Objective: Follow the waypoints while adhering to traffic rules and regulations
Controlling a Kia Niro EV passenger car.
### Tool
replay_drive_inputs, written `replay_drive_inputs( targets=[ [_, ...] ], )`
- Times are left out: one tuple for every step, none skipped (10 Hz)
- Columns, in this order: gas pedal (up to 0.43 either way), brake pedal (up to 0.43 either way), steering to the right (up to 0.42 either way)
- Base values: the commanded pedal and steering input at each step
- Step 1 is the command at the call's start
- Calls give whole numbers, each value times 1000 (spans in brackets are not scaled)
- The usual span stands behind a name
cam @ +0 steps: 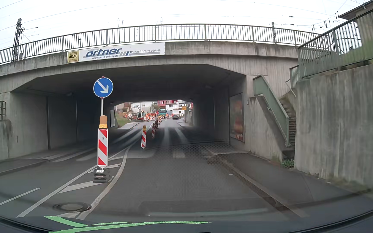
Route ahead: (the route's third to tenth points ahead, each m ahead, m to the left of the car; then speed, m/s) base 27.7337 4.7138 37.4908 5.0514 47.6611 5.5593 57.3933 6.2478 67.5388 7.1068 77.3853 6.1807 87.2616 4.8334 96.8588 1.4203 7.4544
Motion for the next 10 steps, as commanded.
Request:
replay_drive_inputs(
  targets=[
    [0,0,-6],
    [0,0,-6],
    [0,0,-8],
    [0,0,-11],
    [0,0,-12],
    [0,0,-12],
    [0,0,-12],
    [0,0,-13],
    [0,0,-15],
    [0,0,-18]
  ],
)
